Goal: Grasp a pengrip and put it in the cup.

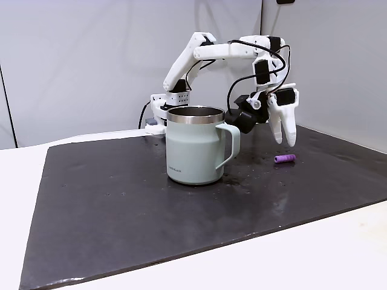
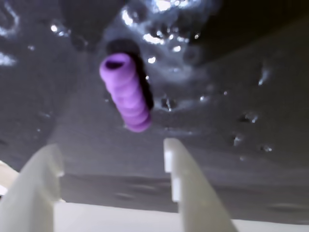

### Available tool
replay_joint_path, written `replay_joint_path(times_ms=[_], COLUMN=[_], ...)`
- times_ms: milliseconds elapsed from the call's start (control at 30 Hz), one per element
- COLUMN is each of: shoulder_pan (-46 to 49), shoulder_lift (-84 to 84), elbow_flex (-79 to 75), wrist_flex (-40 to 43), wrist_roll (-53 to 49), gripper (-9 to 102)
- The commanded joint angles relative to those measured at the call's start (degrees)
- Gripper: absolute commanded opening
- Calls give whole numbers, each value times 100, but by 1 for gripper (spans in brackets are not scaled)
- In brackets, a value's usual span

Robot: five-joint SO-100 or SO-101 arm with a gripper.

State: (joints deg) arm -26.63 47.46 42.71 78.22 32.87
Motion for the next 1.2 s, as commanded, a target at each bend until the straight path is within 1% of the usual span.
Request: replay_joint_path(times_ms=[0,167,333,433,533,600,733,900,1167], shoulder_pan=[-35,26,105,123,123,123,132,272,396], shoulder_lift=[-44,-290,-475,-536,-571,-571,-387,334,1477], elbow_flex=[-483,-475,-378,-272,-193,-158,-141,-123,-1063], wrist_flex=[-176,-281,-536,-765,-905,-905,-773,-536,211], wrist_roll=[-44,-44,-141,-255,-387,-404,-413,-396,-422], gripper=[20,19,15,11,2,0,0,0,0])
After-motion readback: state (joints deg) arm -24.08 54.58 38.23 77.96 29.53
